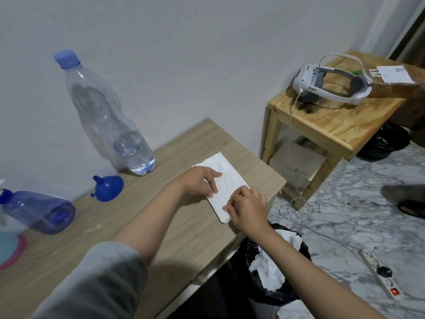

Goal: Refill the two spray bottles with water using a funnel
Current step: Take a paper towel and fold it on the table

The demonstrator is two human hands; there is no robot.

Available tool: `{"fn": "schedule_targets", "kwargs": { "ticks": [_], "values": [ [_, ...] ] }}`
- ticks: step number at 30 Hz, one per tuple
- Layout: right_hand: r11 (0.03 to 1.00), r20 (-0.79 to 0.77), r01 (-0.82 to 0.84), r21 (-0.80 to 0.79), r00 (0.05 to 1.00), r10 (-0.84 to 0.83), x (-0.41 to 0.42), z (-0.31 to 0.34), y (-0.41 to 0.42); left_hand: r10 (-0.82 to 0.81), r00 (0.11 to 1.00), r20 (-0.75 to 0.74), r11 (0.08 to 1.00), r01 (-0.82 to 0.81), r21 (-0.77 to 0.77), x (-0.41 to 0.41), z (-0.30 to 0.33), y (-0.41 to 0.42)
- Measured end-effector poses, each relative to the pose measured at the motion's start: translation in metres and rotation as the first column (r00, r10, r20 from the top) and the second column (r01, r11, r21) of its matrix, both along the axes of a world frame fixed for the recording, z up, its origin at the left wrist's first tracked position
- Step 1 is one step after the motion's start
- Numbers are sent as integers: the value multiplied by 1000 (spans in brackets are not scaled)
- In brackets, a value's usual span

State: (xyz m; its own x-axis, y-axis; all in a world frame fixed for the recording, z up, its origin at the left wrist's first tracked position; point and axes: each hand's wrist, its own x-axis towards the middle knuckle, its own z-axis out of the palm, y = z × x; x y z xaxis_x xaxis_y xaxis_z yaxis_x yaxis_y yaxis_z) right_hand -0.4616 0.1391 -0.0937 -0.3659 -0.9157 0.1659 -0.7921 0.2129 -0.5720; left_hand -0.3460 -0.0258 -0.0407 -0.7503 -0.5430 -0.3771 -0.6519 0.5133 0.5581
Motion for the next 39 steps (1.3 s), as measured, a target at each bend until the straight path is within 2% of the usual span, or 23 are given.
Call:
{"fn": "schedule_targets", "kwargs": {
  "ticks": [3,7,10,16,24,34,39],
  "values": [
    [1000,-38,0,28,999,1,1,-1,0,40,999,-16,996,-38,80,4,-3,2],
    [999,60,15,41,998,-18,0,0,0,85,996,-32,992,-81,101,2,-5,5],
    [999,156,33,26,987,-37,-1,2,1,38,999,-1,999,-38,21,-1,-6,5],
    [996,129,2,85,992,-13,2,10,4,-108,992,66,990,114,-81,3,-4,4],
    [987,110,11,159,994,-29,10,12,6,-63,997,55,996,67,-64,2,-8,4],
    [985,409,50,167,905,-115,-1,21,2,-44,992,120,998,48,-31,-11,13,6],
    [983,411,46,180,904,-117,-2,24,3,-22,994,103,999,26,-34,-15,13,5]
  ]
}}
